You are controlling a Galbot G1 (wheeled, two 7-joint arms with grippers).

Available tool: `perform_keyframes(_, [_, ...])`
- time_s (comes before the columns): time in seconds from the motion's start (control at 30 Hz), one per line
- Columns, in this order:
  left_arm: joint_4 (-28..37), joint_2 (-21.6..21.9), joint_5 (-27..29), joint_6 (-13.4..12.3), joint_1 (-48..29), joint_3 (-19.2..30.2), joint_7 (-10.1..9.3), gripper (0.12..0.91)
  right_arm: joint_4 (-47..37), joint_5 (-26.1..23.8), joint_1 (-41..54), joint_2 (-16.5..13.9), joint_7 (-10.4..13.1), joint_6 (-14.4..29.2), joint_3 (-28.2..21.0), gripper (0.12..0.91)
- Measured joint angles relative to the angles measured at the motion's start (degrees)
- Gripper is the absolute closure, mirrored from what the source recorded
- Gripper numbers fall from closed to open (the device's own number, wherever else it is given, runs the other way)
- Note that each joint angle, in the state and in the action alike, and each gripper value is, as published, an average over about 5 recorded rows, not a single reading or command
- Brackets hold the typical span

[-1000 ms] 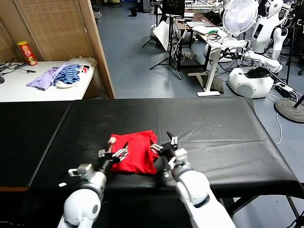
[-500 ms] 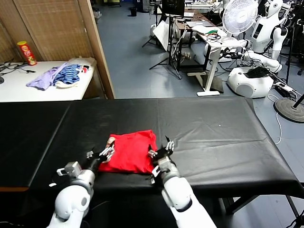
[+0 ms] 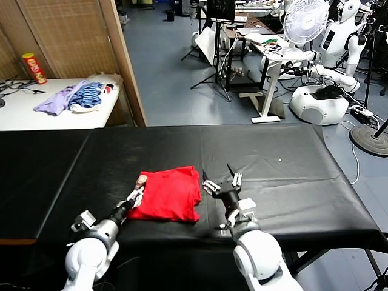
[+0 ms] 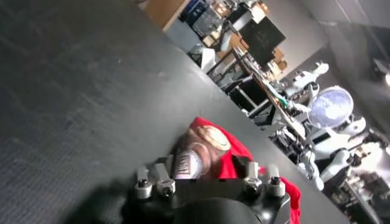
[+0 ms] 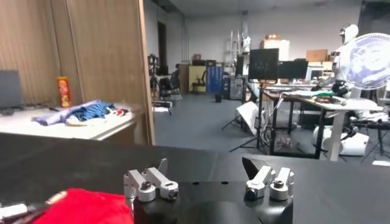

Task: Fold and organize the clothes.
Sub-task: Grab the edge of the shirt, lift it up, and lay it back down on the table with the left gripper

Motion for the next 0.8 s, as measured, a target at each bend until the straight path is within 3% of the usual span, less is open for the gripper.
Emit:
perform_keyframes(0.2, [-0.3, -0.2, 3.0, -1.4, 0.2, 0.2, 0.06, 0.818, 2.6, -1.4, -1.5, 0.3, 1.7, -3.3, 1.3, 0.227])
perform_keyframes(0.27, [-0.8, -0.4, 6.3, -2.6, 0.4, 0.7, 0.14, 0.868, 3.3, -2.6, -2.1, 0.5, 2.6, -5.6, 1.9, 0.227])
perform_keyframes(0.57, [-2.7, 1.0, 33.9, -7.6, 1.0, 2.1, 1.55, 0.872, 3.6, -6.5, -4.6, 0.5, 3.6, -9.6, 4.5, 0.227])
perform_keyframes(0.7, [-1.3, 3.6, 47.2, -10.4, 1.0, 1.1, 2.1, 0.872, 3.6, -6.5, -4.8, 0.3, 3.6, -9.9, 5.3, 0.227])
perform_keyframes(0.8, [-1.0, 6.8, 55.3, -10.7, 1.4, -0.4, 2.13, 0.872, 3.6, -5.8, -4.8, 0.3, 3.5, -10.3, 5.4, 0.227])
